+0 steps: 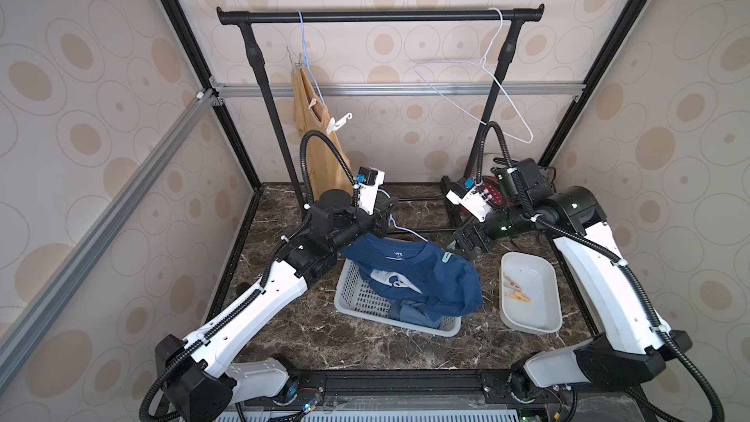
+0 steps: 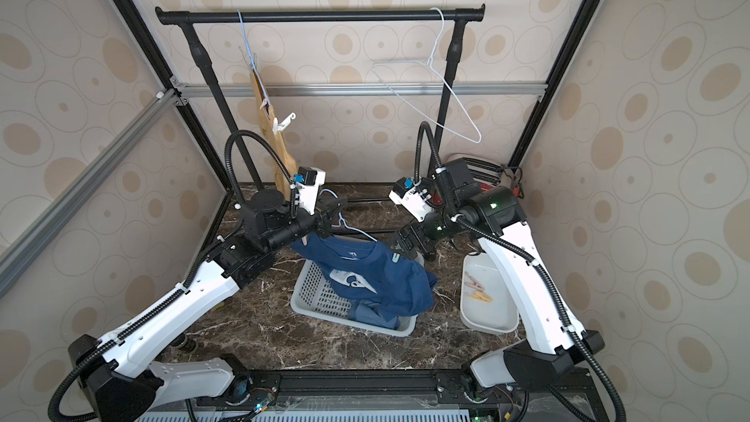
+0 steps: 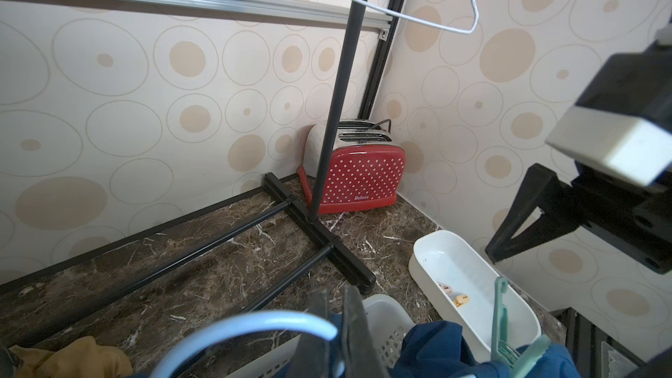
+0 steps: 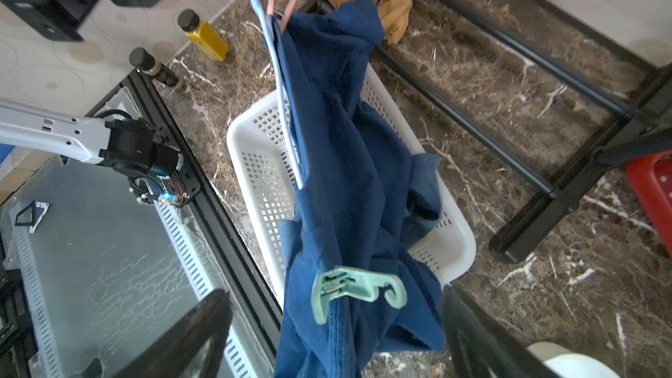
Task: Remove the clothespins securing t-shirts to the hanger
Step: Remove the clothespin from the hanger.
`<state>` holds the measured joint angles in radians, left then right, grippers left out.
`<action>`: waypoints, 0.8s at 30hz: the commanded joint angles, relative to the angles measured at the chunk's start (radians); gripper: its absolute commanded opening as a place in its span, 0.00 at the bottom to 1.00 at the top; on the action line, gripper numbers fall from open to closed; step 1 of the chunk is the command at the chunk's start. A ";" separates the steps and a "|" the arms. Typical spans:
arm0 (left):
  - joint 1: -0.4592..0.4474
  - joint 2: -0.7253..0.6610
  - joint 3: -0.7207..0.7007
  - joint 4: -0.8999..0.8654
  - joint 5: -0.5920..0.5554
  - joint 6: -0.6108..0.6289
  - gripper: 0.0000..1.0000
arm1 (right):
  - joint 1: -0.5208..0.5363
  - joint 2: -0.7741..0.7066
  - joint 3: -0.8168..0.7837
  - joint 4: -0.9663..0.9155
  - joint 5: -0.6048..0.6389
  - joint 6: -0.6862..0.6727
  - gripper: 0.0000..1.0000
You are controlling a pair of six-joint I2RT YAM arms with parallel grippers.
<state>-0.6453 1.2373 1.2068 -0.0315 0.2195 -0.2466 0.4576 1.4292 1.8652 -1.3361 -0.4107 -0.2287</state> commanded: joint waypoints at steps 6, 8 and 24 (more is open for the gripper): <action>0.001 -0.044 -0.103 0.111 0.072 0.123 0.00 | 0.032 -0.043 -0.138 -0.023 0.023 -0.104 0.91; 0.002 -0.042 -0.117 0.134 0.090 0.115 0.00 | 0.043 -0.035 -0.150 -0.022 0.013 -0.111 0.91; -0.006 -0.053 -0.162 0.199 0.109 0.084 0.00 | 0.050 -0.017 -0.312 0.103 -0.033 -0.131 0.79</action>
<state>-0.6479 1.2156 1.0344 0.1143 0.3138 -0.1635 0.5030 1.4147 1.5597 -1.2480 -0.4171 -0.3267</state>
